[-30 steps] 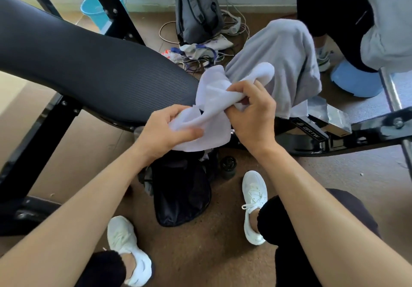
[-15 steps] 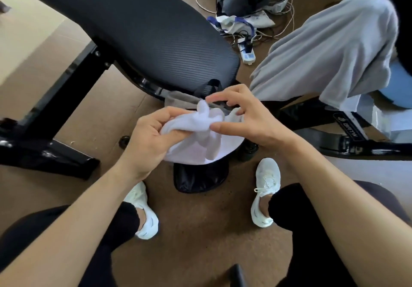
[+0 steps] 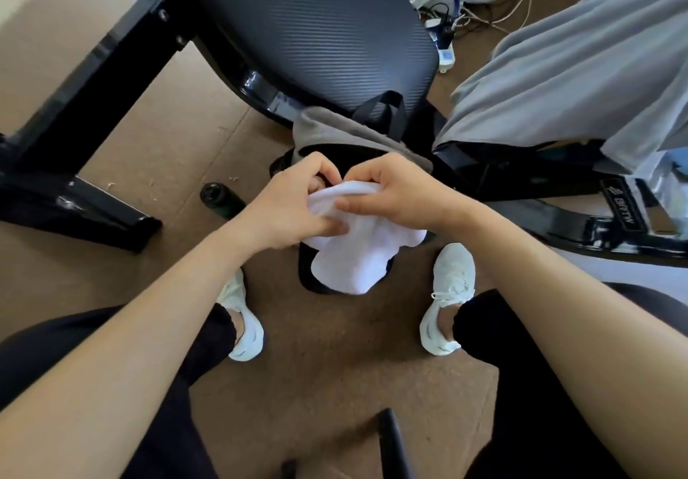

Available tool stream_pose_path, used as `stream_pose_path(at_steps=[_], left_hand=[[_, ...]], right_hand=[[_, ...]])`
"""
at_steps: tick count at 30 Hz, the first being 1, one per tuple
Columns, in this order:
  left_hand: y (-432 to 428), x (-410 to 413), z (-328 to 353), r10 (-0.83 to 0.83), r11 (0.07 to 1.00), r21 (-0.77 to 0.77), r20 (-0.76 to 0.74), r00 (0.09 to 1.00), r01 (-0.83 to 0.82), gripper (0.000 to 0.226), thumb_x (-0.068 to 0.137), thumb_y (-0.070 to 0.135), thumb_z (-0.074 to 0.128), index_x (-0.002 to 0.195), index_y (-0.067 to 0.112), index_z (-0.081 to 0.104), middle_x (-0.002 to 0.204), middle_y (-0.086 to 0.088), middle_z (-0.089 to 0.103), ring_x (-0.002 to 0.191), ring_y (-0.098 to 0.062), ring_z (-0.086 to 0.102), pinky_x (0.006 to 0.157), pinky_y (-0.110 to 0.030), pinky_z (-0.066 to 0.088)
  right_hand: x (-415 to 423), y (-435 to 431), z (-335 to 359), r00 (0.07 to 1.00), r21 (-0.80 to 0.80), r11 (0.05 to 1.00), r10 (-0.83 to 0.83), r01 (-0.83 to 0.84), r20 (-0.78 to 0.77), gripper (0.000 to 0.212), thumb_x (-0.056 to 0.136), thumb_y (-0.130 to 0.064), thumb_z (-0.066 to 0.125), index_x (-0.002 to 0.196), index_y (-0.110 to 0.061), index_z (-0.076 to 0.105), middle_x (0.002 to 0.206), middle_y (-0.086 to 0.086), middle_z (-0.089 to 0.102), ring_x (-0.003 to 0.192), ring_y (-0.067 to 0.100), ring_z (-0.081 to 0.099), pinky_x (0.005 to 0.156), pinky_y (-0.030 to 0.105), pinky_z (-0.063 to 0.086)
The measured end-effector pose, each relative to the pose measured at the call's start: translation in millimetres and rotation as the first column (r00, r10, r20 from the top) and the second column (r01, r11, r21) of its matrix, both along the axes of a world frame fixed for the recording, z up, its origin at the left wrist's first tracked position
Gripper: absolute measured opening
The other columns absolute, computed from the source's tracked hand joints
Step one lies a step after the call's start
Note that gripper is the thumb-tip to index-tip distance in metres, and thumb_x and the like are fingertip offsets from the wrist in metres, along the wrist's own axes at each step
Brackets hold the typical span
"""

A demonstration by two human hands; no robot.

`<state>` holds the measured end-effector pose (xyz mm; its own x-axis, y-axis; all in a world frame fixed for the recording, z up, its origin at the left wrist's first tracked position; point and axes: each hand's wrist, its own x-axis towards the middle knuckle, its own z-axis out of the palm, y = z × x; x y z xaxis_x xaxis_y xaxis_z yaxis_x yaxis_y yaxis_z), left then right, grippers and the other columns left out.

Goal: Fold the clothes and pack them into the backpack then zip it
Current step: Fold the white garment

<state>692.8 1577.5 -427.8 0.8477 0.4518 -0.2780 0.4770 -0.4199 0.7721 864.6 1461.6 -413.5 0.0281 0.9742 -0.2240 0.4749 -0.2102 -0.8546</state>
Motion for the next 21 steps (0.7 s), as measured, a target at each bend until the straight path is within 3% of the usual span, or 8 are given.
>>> stream_pose_path(at_steps=[2,5,9,11,13,15,17,21], left_hand=[[3.0,-4.0,-3.8,0.009,0.999,-0.053,-0.033,0.999,-0.011,0.043,0.071,0.025,0.092,0.104,0.025,0.065,0.093,0.006,0.071,0.085,-0.011,0.067,0.073,-0.037,0.055],[10.2,-10.6,-8.8,0.02,0.995,-0.091,-0.107,0.994,-0.03,0.031,0.076,0.027,0.09,0.101,0.027,0.072,0.094,0.009,0.074,0.089,-0.011,0.07,0.074,-0.031,0.055],[24.2,-18.4,-16.6,0.128,0.99,0.09,-0.198,0.972,-0.112,0.03,0.078,0.037,0.087,0.08,0.024,0.059,0.075,0.005,0.057,0.066,-0.013,0.051,0.06,-0.034,0.038],[27.8,-23.9,-17.8,0.162,0.986,0.06,-0.206,0.965,-0.152,0.033,0.078,0.035,0.087,0.075,0.019,0.058,0.068,0.005,0.053,0.061,-0.012,0.046,0.061,-0.032,0.036],[27.3,-27.2,-14.1,0.168,0.983,-0.044,-0.185,0.968,-0.178,0.041,0.079,0.033,0.087,0.072,0.009,0.054,0.067,0.003,0.048,0.06,-0.012,0.042,0.062,-0.03,0.033],[22.7,-26.0,-7.1,0.209,0.953,-0.202,-0.112,0.972,-0.228,0.047,0.081,0.035,0.085,0.068,0.011,0.046,0.066,0.002,0.041,0.059,-0.009,0.038,0.062,-0.028,0.029],[18.0,-21.4,-2.7,0.283,0.908,-0.318,-0.009,0.959,-0.271,0.042,0.083,0.037,0.074,0.064,0.014,0.045,0.063,0.004,0.04,0.06,-0.008,0.037,0.063,-0.028,0.028],[13.5,-10.5,-2.2,0.361,0.884,-0.35,0.092,0.928,-0.309,0.02,0.087,0.025,0.073,0.072,0.015,0.066,0.067,0.01,0.059,0.068,-0.007,0.051,0.069,-0.024,0.04]], right_hand=[[5.9,-0.3,5.7,0.979,0.048,0.994,-0.091,0.101,-0.182,0.011,0.097,-0.02,0.068,0.088,-0.013,0.071,0.075,-0.008,0.064,0.071,0.003,0.058,0.066,0.019,0.044],[22.4,-0.1,9.4,0.851,0.096,0.903,-0.354,0.42,-0.388,0.012,0.097,-0.018,0.067,0.094,-0.006,0.069,0.084,0.002,0.062,0.079,0.012,0.058,0.07,0.026,0.046],[52.5,-3.7,3.6,0.563,0.049,0.574,-0.776,0.817,-0.285,0.02,0.089,-0.025,0.069,0.074,-0.012,0.067,0.074,0.002,0.053,0.073,0.012,0.049,0.07,0.029,0.039],[67.0,-9.8,-0.6,0.387,-0.002,0.4,-0.889,0.917,-0.243,0.02,0.083,-0.029,0.068,0.073,-0.013,0.062,0.075,0.004,0.047,0.072,0.013,0.044,0.068,0.029,0.038],[77.8,-15.4,-6.4,0.31,0.006,0.313,-0.938,0.95,-0.153,0.032,0.079,-0.032,0.064,0.077,-0.001,0.058,0.076,0.005,0.042,0.072,0.015,0.038,0.067,0.031,0.034],[80.5,-18.7,-11.7,0.371,0.031,0.37,-0.928,0.929,-0.034,0.041,0.078,-0.034,0.063,0.087,0.006,0.061,0.076,0.004,0.044,0.072,0.014,0.038,0.067,0.031,0.034],[74.1,-20.4,-12.7,0.548,0.02,0.549,-0.836,0.836,0.035,0.035,0.081,-0.037,0.067,0.084,-0.003,0.069,0.071,-0.003,0.053,0.07,0.01,0.047,0.066,0.029,0.04],[50.5,-20.2,-7.8,0.841,-0.024,0.847,-0.523,0.531,0.141,0.016,0.086,-0.039,0.075,0.089,-0.023,0.074,0.054,-0.021,0.053,0.056,-0.004,0.049,0.057,0.012,0.037]])
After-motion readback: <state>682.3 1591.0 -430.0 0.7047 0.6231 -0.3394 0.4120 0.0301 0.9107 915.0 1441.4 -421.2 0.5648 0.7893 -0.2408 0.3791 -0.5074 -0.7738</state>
